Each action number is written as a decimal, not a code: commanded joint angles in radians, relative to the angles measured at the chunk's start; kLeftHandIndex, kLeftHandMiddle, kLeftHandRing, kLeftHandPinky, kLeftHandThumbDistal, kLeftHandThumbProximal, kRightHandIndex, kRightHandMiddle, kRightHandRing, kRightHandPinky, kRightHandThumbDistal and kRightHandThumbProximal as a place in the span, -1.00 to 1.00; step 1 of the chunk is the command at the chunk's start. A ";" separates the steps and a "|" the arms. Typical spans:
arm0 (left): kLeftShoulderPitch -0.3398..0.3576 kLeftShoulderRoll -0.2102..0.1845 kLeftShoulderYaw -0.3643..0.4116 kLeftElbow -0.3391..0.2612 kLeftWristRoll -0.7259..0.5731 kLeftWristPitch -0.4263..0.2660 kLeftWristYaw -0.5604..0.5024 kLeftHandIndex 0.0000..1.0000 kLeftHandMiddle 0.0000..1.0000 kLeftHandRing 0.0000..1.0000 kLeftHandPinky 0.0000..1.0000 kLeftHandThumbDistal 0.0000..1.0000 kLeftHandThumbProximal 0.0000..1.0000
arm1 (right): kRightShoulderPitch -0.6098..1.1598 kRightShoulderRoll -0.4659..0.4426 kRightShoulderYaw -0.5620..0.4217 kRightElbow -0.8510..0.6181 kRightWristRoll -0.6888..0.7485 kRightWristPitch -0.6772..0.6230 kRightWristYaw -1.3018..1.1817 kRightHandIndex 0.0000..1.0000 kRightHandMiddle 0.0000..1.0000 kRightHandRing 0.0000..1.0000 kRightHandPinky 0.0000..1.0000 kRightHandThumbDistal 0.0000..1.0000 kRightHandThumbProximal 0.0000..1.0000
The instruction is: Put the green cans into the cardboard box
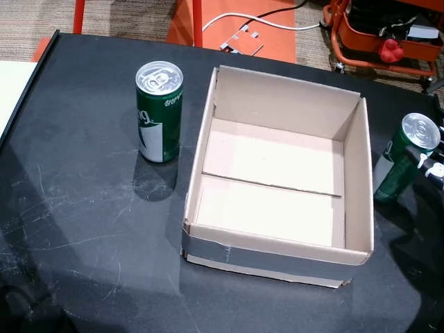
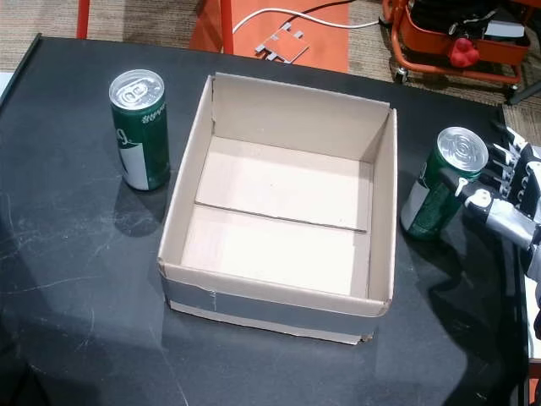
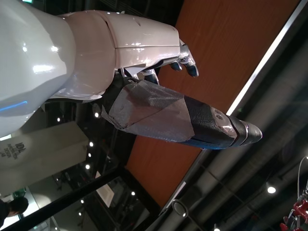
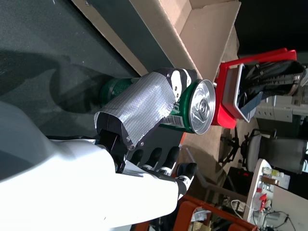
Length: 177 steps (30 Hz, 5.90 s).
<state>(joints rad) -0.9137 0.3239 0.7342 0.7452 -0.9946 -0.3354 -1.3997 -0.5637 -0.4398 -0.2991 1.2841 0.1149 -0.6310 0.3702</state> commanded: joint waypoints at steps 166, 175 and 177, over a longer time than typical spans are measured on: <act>0.056 -0.146 -0.144 -0.175 0.098 -0.281 0.130 0.31 0.39 0.87 0.76 0.65 0.56 | -0.622 0.020 0.568 -0.074 -0.686 -0.484 -0.308 -0.98 -0.99 -0.90 -0.58 0.07 -0.87; 0.077 -0.154 -0.163 -0.220 0.090 -0.262 0.160 0.32 0.37 0.87 0.72 0.57 0.49 | -0.644 -0.001 0.636 -0.057 -0.737 -0.462 -0.299 -1.00 -1.00 -0.97 -0.60 0.12 -0.91; 0.082 -0.157 -0.163 -0.230 0.090 -0.266 0.161 0.31 0.37 0.87 0.74 0.63 0.50 | -0.642 -0.007 0.648 -0.057 -0.742 -0.453 -0.300 -1.00 -1.00 -0.99 -0.63 0.13 -0.94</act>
<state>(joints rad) -0.8497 0.1726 0.5790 0.5284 -0.9041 -0.6011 -1.2382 -1.1786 -0.4273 0.3441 1.2295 -0.6303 -1.0839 0.0773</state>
